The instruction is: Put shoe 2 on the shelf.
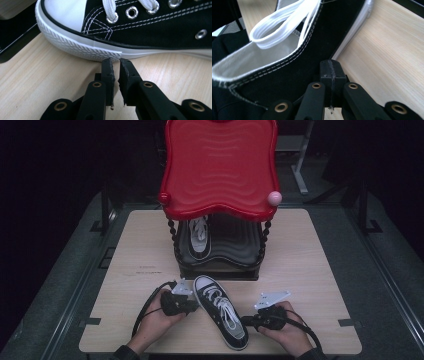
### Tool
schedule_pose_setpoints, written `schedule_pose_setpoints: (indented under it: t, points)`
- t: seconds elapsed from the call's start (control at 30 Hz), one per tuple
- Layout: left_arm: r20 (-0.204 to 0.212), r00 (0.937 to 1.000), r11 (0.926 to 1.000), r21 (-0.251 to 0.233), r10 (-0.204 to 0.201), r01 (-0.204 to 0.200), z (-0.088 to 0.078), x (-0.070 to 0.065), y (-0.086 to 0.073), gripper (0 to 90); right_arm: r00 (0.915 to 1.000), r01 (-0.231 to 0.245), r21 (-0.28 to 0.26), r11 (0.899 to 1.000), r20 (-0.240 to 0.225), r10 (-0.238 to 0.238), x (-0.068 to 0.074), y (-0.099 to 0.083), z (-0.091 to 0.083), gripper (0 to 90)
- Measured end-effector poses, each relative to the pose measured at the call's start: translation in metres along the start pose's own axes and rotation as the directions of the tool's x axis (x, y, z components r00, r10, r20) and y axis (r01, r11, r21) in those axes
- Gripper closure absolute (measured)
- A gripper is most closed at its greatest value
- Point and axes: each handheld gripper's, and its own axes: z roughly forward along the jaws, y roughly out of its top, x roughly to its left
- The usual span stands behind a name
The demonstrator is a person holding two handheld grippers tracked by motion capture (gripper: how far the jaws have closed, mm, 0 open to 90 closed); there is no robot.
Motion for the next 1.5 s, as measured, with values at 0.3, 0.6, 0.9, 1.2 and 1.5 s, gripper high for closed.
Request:
schedule_pose_setpoints:
  t: [0.3, 0.6, 0.9, 1.2, 1.5]
  points:
    - [0.005, 1.0, 1.0, -0.006, 0.001, -0.001, 0.009, 0.004, 0.011, 83.5, 0.9976, 0.033, 0.023, 0.999, -0.061, -0.031, 0.011, 0.001, 0.003, 89.8]
    - [0.002, 0.9999, 0.9997, -0.021, 0.01, -0.01, 0.018, 0.006, 0.02, 84.7, 0.991, 0.078, 0.029, 0.997, -0.111, -0.074, 0.024, 0.004, 0.01, 89.5]
    - [0.015, 0.9998, 0.997, -0.076, 0.011, -0.01, 0.002, 0.009, 0.017, 71.2, 0.9961, 0.055, -0.037, 0.998, -0.067, -0.058, 0.017, 0.008, -0.001, 78.0]
    - [0.087, 0.9945, 0.9782, -0.204, 0.059, -0.04, -0.048, -0.015, 0.022, 54.9, 0.9998, -0.017, -0.202, 0.979, -0.008, 0.016, 0.01, 0.012, -0.021, 62.1]
    - [0.162, 0.9837, 0.979, -0.199, 0.079, -0.046, -0.033, -0.039, 0.034, 44.1, 0.9998, -0.02, -0.263, 0.964, -0.01, 0.018, 0.014, 0.022, -0.018, 53.1]
